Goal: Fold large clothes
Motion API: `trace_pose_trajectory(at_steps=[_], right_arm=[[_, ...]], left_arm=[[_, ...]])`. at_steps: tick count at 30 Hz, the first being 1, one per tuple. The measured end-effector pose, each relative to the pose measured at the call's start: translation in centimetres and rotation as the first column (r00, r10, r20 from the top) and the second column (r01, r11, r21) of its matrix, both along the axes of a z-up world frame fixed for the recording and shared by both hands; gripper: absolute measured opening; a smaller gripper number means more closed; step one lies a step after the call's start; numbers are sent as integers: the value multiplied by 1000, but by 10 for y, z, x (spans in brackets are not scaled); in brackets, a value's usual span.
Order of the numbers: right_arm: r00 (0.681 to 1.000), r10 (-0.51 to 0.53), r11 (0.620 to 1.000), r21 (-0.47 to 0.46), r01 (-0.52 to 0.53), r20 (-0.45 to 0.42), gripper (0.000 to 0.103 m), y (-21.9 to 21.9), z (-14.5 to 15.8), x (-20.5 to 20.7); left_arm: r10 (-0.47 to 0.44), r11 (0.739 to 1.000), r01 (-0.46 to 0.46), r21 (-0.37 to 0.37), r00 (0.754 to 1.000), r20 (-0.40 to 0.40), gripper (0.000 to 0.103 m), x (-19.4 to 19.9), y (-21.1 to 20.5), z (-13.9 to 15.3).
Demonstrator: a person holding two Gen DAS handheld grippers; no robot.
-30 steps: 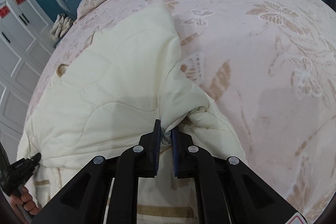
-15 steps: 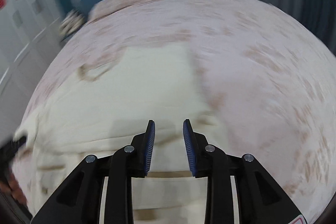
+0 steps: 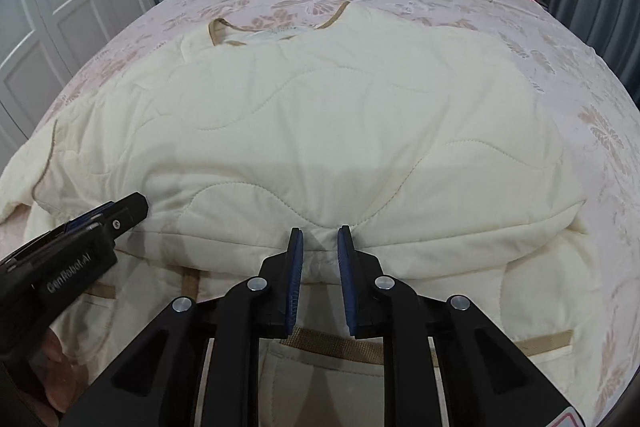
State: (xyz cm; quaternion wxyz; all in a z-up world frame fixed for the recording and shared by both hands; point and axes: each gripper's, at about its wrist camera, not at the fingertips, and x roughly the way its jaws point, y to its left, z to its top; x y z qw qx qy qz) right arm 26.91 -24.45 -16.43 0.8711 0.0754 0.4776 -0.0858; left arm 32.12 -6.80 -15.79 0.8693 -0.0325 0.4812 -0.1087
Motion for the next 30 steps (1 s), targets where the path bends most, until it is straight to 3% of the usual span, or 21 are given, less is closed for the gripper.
trace_pose_trajectory(at_steps=[5, 8, 10, 12, 13, 15, 16, 17, 18, 21, 22, 24, 25, 27, 28, 30], right_arm=[[999, 4, 998, -58, -2, 34, 16, 10, -7, -6], [999, 3, 999, -54, 0, 53, 16, 10, -9, -7], [998, 1, 999, -34, 1, 64, 16, 6, -10, -8], [997, 0, 1000, -5, 0, 72, 16, 2, -8, -10], [997, -2, 1000, 11, 1, 74, 16, 0, -8, -9], [997, -10, 999, 51, 6, 75, 16, -5, -4, -9], [997, -14, 998, 58, 10, 74, 16, -5, 0, -11], [997, -21, 998, 60, 17, 71, 16, -4, 5, -14], [997, -29, 998, 55, 26, 67, 20, -3, 11, -18], [996, -50, 997, 64, 45, 80, 46, 11, 32, -47], [996, -49, 996, 72, 44, 79, 47, 18, 37, -59], [997, -47, 996, 81, 41, 67, 47, 34, 45, -82], [997, -43, 995, 87, 38, 58, 49, 41, 47, -91], [999, -18, 995, 103, 14, 33, 51, 59, 49, -108], [1000, 3, 995, 104, -5, 20, 52, 69, 49, -115], [999, 50, 994, 93, -49, -6, 53, 88, 50, -128]], left_arm=[[-15, 998, 10, 58, 997, 75, 32, -12, -6, -10], [-9, 999, 5, 43, 996, 92, 32, -12, -4, -11], [2, 1000, -1, -16, 996, 87, 32, -10, 4, -10], [26, 990, -17, -139, 998, 64, 33, -11, 22, -2], [62, 974, -54, -222, 998, 31, 35, -13, 40, 7], [180, 922, -168, -348, 984, 2, 57, -20, 91, 28], [260, 889, -235, -392, 965, 12, 79, -26, 121, 39], [362, 846, -315, -430, 932, 29, 88, -32, 160, 51], [448, 803, -383, -456, 893, 39, 89, -36, 201, 59], [603, 720, -540, -436, 797, 9, 90, -32, 297, 65], [664, 676, -609, -415, 748, -15, 90, -30, 340, 61], [730, 607, -683, -406, 681, -55, 90, -26, 396, 51], [778, 547, -741, -391, 622, -90, 90, -25, 429, 42], [815, 472, -783, -405, 563, -139, 89, -25, 469, 28], [834, 417, -814, -403, 520, -186, 88, -24, 488, 18], [839, 356, -821, -447, 491, -233, 84, -23, 507, 6]])
